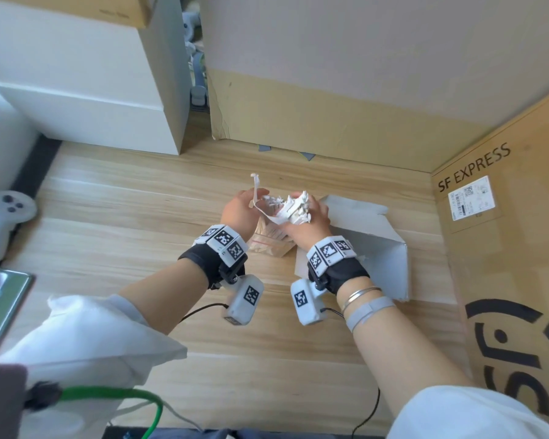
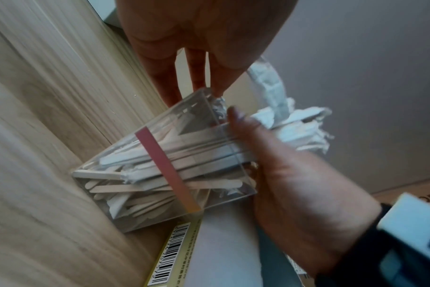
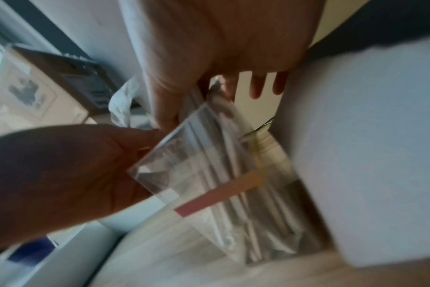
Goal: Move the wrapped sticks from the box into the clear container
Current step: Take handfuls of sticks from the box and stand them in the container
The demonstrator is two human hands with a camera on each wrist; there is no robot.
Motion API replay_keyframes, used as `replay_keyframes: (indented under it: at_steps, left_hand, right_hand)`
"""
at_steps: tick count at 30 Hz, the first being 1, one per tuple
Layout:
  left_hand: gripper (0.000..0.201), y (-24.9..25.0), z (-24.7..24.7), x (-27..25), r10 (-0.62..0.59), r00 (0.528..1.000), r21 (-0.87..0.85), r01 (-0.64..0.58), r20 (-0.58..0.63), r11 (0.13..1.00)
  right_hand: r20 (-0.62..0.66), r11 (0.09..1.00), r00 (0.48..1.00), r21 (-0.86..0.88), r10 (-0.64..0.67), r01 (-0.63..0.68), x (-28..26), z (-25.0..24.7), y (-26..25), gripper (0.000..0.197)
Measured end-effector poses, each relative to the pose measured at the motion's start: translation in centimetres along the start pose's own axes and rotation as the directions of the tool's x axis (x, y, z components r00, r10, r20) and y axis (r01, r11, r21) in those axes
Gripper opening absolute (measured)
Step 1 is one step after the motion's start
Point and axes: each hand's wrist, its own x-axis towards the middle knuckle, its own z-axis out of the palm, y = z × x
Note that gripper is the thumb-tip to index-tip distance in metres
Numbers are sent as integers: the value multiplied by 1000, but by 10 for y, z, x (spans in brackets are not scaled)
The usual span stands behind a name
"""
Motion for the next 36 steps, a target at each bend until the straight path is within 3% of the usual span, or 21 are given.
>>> replay_keyframes:
  at_steps: [4, 7, 11, 14, 19, 24, 30, 33, 36]
  left_hand:
    - [34, 1, 3, -3, 16, 1000, 19, -15, -23, 1000]
    - [37, 4, 6, -5, 27, 999, 33, -26, -34, 999]
    - [41, 5, 7, -2, 17, 1000, 89, -15, -22, 996]
    - [33, 6, 7, -3, 36, 999, 108, -34, -19, 994]
    - [41, 6, 8, -9, 52, 999, 28, -51, -10, 998]
    - [48, 10, 7, -12, 30, 1000, 25, -30, 10, 999]
    - [45, 9, 8, -11, 28, 999, 83, -29, 18, 996]
    - [37, 9, 8, -13, 40, 999, 94, -39, -4, 995]
    - [33, 8, 8, -13, 52, 998, 95, -47, -44, 994]
  right_hand:
    - [32, 999, 999, -40, -2, 3, -6, -10, 3, 84]
    - [26, 931, 963, -250, -269, 267, -12, -18, -2, 60]
    - [-19, 897, 902, -109, -432, 428, -16, -28, -4, 49]
    - [-21, 843, 851, -158, -524, 515, -18, -25, -6, 31]
    - [170, 749, 879, -467, -446, 471, -17, -13, -10, 31]
    - [129, 800, 869, -344, -477, 491, -21, -20, -10, 42]
    - [78, 826, 850, -203, -522, 526, -26, -21, -11, 20]
    - [111, 777, 867, -399, -486, 486, -22, -18, -10, 17]
    - [214, 643, 895, -632, -392, 433, -18, -14, -4, 16]
